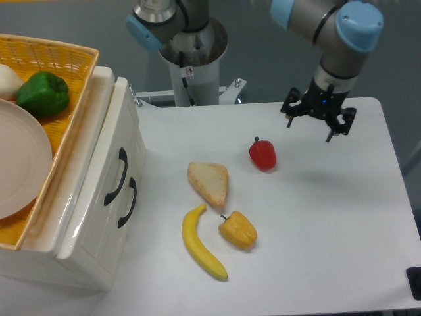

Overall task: Slide open the top white drawer
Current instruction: 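Lower the gripper over the bread slice toward the upper drawer handle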

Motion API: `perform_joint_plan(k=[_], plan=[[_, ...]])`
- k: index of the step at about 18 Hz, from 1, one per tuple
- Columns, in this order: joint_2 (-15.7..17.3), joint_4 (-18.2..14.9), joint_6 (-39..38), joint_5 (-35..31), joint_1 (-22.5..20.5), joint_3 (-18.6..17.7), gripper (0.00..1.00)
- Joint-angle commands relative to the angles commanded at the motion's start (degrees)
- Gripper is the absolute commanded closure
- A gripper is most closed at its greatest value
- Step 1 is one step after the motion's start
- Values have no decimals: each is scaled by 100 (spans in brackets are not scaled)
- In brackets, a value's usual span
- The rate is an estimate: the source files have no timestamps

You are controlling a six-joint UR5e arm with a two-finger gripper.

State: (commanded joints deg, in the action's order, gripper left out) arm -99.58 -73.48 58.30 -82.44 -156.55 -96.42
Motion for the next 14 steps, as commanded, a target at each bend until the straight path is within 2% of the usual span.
perform_joint_plan(k=[3,7,14], plan=[[0,-18,-1044,201,456,26,0],[35,-105,-1574,509,695,88,0],[35,-860,-2085,896,959,483,0]])
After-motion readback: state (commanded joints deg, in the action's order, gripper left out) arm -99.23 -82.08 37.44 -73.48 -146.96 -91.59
